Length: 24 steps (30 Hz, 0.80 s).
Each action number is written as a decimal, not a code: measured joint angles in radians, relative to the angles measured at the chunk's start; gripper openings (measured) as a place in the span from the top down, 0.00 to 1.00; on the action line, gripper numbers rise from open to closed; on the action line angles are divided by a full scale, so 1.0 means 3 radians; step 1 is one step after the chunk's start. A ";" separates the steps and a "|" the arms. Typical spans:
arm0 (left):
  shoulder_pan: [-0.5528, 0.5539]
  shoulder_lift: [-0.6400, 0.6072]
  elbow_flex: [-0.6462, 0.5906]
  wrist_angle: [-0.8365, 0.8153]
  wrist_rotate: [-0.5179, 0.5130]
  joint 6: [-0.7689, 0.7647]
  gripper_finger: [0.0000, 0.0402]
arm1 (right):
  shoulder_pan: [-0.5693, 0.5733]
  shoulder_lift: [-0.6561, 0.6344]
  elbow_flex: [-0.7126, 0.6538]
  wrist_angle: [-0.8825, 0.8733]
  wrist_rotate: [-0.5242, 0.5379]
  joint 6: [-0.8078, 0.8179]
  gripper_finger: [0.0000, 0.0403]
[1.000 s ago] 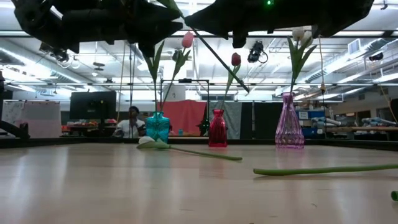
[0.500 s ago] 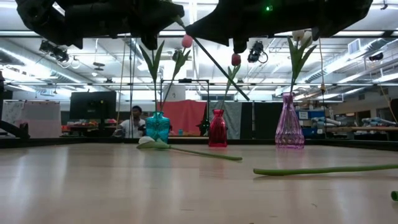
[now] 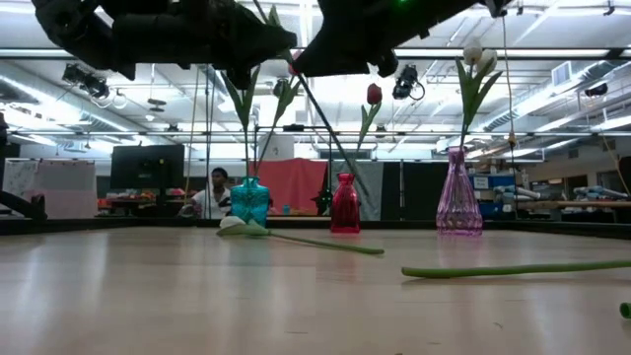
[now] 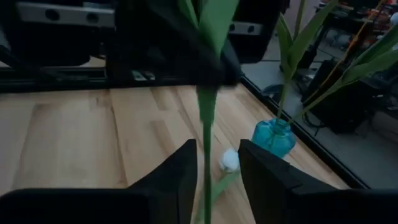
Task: Sort flowers into vase by color
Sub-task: Put the top red tulip into the red vase
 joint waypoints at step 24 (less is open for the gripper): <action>0.0000 0.0000 0.0436 -0.0932 -0.0203 0.0103 0.96 | 0.0092 0.0495 0.0271 0.0128 0.0925 -0.0172 0.73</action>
